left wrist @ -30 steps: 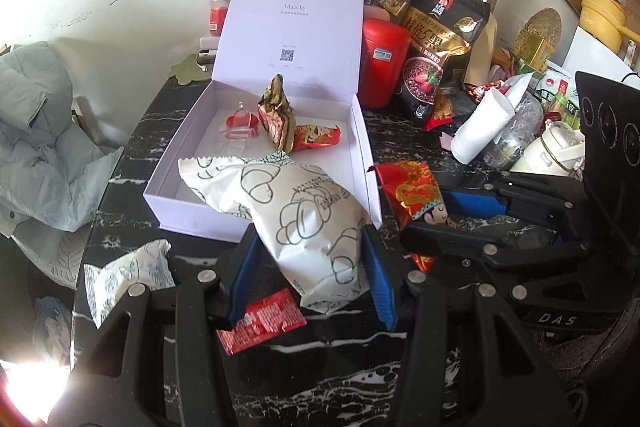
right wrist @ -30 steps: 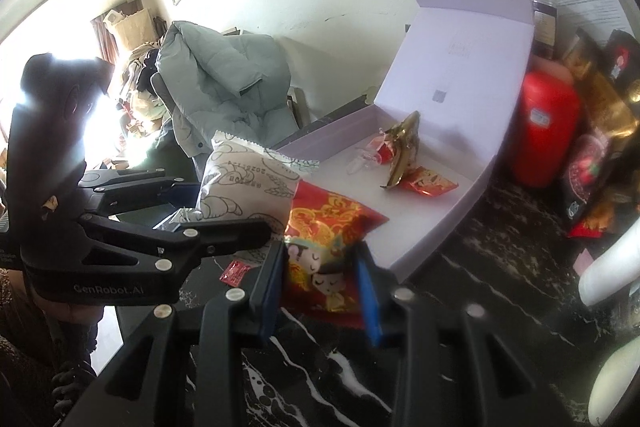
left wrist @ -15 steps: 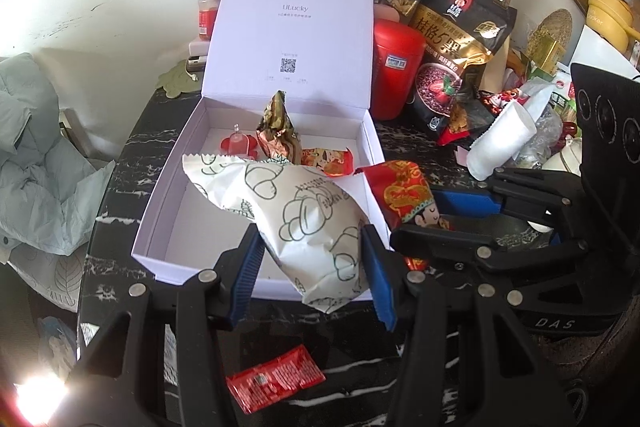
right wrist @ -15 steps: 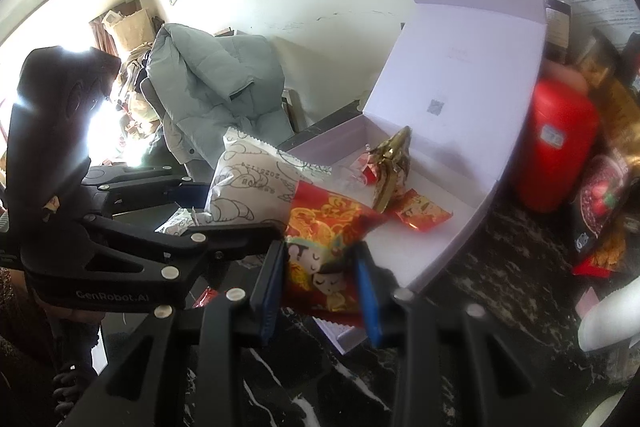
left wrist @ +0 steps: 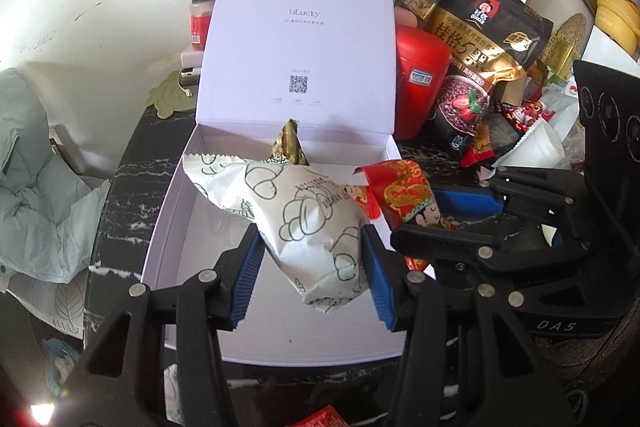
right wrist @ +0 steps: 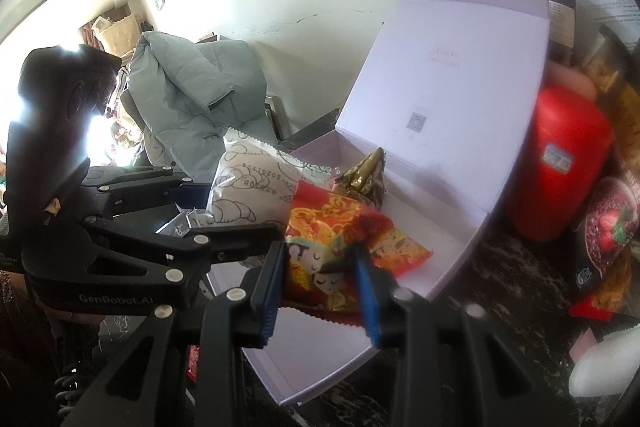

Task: Organize objects
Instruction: 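Carry white bread bag with left gripper over white box while right gripper carries candy packet, then lower bread bag into white box and open left gripper while right gripper releases candy packet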

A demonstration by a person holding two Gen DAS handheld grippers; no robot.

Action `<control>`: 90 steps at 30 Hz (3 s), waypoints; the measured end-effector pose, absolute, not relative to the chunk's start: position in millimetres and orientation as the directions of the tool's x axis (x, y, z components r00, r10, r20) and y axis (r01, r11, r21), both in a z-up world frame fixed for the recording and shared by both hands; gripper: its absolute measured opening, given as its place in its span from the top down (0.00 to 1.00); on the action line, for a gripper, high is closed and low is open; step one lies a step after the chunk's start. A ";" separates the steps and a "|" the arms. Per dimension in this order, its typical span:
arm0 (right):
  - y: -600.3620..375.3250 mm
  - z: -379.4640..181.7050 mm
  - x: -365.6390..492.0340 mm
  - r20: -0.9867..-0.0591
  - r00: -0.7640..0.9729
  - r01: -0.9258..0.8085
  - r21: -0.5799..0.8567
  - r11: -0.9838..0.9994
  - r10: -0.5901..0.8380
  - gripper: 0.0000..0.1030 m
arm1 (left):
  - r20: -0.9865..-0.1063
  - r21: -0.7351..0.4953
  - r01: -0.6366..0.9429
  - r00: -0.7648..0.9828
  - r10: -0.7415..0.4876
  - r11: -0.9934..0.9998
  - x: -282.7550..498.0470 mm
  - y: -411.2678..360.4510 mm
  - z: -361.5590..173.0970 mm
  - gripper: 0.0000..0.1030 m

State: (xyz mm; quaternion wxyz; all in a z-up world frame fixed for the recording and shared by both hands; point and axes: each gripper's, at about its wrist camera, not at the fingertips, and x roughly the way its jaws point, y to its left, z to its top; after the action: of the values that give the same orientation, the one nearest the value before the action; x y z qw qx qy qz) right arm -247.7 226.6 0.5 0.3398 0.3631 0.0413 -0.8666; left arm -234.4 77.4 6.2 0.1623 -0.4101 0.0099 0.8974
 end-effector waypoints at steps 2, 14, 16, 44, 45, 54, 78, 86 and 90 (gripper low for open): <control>225.4 0.3 -255.9 -0.659 -0.509 0.616 0.171 -0.769 -0.554 0.67 | -0.740 -0.107 -0.297 -0.614 0.276 -0.949 -242.8 76.6 6.1 0.54; 216.1 -4.8 -298.8 -0.681 -0.500 0.610 0.161 -0.775 -0.535 0.68 | -0.756 -0.047 -0.308 -0.610 0.235 -0.950 -289.8 82.1 2.4 0.55; 216.3 -6.5 -303.8 -0.683 -0.497 0.609 0.165 -0.775 -0.536 0.68 | -0.764 -0.048 -0.309 -0.601 0.234 -0.950 -297.5 82.7 -0.5 0.55; 230.8 -45.1 -346.4 -0.751 -0.462 0.544 0.181 -0.819 -0.472 0.67 | -0.760 0.057 -0.344 -0.623 0.183 -0.937 -332.3 106.6 -10.2 0.42; 230.7 -45.7 -346.4 -0.752 -0.463 0.543 0.178 -0.821 -0.469 0.67 | -0.759 0.064 -0.340 -0.627 0.175 -0.938 -332.4 106.9 -10.2 0.41; 225.1 -42.6 -348.0 -0.746 -0.483 0.531 0.168 -0.831 -0.459 0.66 | -0.768 0.092 -0.313 -0.626 0.133 -0.945 -333.0 105.6 -9.6 0.32; 232.5 10.0 -308.5 -0.710 -0.574 0.496 0.095 -0.863 -0.408 0.57 | -0.731 0.105 -0.220 -0.678 0.075 -0.970 -301.6 91.8 33.0 0.32; 234.1 30.1 -289.6 -0.688 -0.609 0.486 0.069 -0.871 -0.394 0.47 | -0.715 0.093 -0.195 -0.696 0.071 -0.976 -284.9 86.1 47.7 0.28; 234.7 39.5 -279.5 -0.682 -0.626 0.479 0.049 -0.877 -0.379 0.43 | -0.708 0.093 -0.165 -0.705 0.051 -0.982 -277.0 81.9 54.3 0.22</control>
State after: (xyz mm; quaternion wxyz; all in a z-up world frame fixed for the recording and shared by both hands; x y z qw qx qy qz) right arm -279.5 234.7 39.5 0.2385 0.3609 0.0688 -0.8990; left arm -277.0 81.9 54.3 0.0586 -0.3798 0.0749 0.9202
